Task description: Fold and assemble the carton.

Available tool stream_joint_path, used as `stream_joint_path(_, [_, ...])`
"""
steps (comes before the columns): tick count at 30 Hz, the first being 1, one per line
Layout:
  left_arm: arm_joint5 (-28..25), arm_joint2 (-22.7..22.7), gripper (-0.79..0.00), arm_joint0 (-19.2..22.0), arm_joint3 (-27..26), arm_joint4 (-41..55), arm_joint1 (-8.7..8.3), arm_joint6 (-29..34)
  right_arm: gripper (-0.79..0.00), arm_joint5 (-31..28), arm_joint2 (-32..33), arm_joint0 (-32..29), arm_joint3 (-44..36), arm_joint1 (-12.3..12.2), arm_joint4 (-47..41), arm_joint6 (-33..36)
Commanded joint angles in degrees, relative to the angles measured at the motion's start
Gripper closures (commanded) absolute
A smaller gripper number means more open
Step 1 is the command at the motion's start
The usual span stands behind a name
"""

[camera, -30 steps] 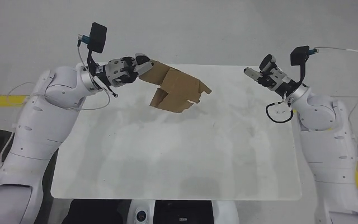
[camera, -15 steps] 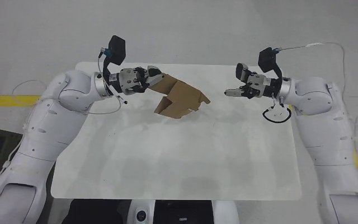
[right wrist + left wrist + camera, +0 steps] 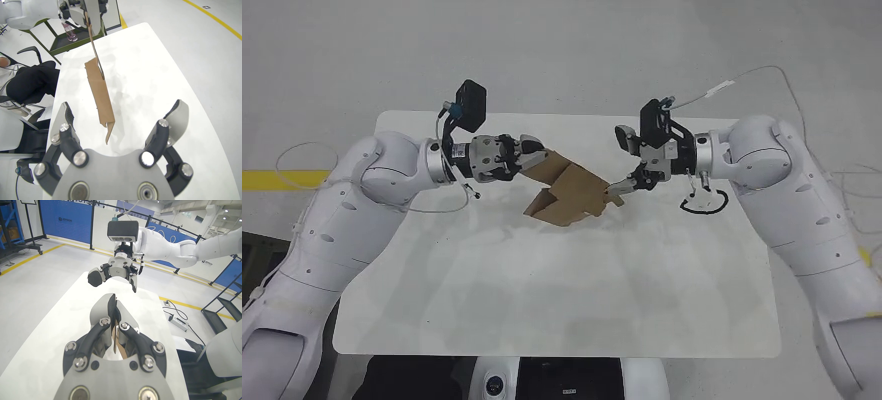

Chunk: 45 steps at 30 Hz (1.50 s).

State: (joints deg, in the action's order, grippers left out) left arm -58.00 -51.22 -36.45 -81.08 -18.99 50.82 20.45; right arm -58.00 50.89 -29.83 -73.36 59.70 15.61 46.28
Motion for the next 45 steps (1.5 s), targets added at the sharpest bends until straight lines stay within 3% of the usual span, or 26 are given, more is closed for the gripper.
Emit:
stream_joint_path(1, [0.00, 0.51, 0.000, 0.25, -0.11, 0.55, -0.23, 0.14, -0.785, 0.00, -1.83, 0.65, -0.28, 0.03, -1.23, 0.00])
stream_joint_path(5, [0.00, 1.36, 0.000, 0.58, -0.48, 1.48, -0.63, 0.03, -0.742, 0.00, -5.33, 1.85, -0.85, 0.11, -4.43, 0.00])
stream_joint_path(11, [0.00, 2.69, 0.000, 1.00, -0.95, 4.51, -1.24, 1.00, -0.591, 0.00, -8.78, 3.44, -0.75, 0.28, -7.51, -0.11])
stream_joint_path(12, [0.00, 2.84, 0.000, 1.11, -0.98, 4.95, -1.35, 1.37, -0.557, 0.00, -9.22, 3.62, -0.63, 0.34, -7.83, -0.26])
stream_joint_path(14, [0.00, 3.05, 0.000, 1.29, -1.07, 5.81, -1.57, 1.86, -0.385, 0.00, -9.83, 4.02, -0.34, 0.41, -8.31, -0.70])
stream_joint_path(27, [0.00, 3.91, 0.000, 1.84, -2.34, 12.06, -2.72, 6.77, -0.206, 0.00, -13.73, 5.69, 0.70, 0.62, -9.95, -1.20])
stream_joint_path(29, [0.00, 3.86, 0.000, 1.81, -2.53, 12.37, -2.84, 7.13, -0.129, 0.00, -14.24, 6.00, 0.94, 0.67, -10.28, -1.18])
stream_joint_path(30, [0.00, 3.79, 0.000, 1.81, -2.68, 12.47, -2.88, 7.18, -0.031, 0.00, -14.54, 6.15, 0.98, 0.69, -10.49, -1.02])
stream_joint_path(31, [0.00, 3.70, 0.000, 1.78, -2.90, 12.45, -2.93, 7.14, 0.000, 0.00, -14.81, 6.30, 1.07, 0.70, -10.78, -0.86])
stream_joint_path(36, [0.00, 3.27, -0.012, 1.37, -3.61, 11.66, -3.14, 6.46, 0.000, 0.00, -15.73, 6.90, 1.61, 0.74, -12.52, -0.37])
stream_joint_path(37, [0.00, 3.23, -0.271, 1.25, -3.64, 11.57, -3.17, 6.20, 0.000, 0.00, -15.79, 6.97, 1.76, 0.74, -12.87, -0.41])
stream_joint_path(38, [0.00, 3.17, -0.733, 1.17, -3.64, 11.49, -3.19, 5.88, 0.000, 0.00, -15.81, 7.00, 1.99, 0.73, -13.27, -0.49])
stream_joint_path(39, [0.00, 3.15, -0.785, 1.09, -3.67, 11.50, -3.20, 5.58, 0.000, 0.00, -15.84, 7.04, 2.18, 0.73, -13.59, -0.51])
stream_joint_path(45, [0.00, 1.82, -0.785, 1.07, -3.62, 13.93, -3.45, 3.15, 0.000, 0.00, -15.81, 6.76, 3.03, 0.66, -16.42, -0.23])
